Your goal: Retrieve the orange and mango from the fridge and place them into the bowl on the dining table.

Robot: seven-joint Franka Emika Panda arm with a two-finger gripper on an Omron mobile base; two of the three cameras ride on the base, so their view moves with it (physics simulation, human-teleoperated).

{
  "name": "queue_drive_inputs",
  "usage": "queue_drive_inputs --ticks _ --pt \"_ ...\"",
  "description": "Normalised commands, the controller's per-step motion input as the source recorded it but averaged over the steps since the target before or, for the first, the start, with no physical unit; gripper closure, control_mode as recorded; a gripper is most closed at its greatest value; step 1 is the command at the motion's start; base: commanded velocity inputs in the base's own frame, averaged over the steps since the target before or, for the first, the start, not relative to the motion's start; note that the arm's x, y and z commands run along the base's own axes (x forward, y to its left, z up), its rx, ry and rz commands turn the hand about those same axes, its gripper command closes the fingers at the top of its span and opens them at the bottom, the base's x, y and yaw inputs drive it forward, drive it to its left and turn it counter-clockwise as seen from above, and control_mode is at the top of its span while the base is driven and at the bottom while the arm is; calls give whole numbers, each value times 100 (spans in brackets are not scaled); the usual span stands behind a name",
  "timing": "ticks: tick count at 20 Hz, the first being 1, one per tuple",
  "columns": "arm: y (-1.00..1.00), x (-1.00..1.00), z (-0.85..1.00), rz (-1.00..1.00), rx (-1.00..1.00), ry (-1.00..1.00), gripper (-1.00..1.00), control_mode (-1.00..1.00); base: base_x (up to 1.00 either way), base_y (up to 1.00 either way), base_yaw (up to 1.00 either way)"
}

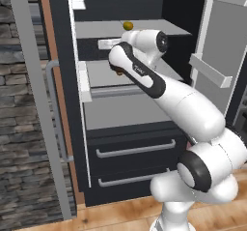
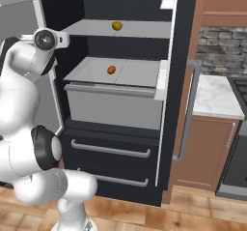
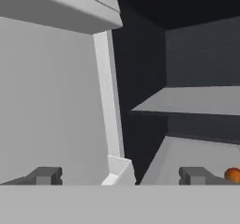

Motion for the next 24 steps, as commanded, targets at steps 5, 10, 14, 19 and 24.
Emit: queue_drive_inputs --ticks 5,10,14,19,24 --pt "-99 -55 72 -16 -3 0 -100 -100 0 0 0" --pt "-88 -100 -8 -15 -8 1 -100 -100 0 0 0" --pt "-79 -100 -56 -16 -16 7 -100 -100 0 0 0" --pt "-66 -100 -25 -17 -14 5 -100 -100 0 0 0" --pt "-39 -100 -10 -21 -4 3 -100 -100 0 0 0"
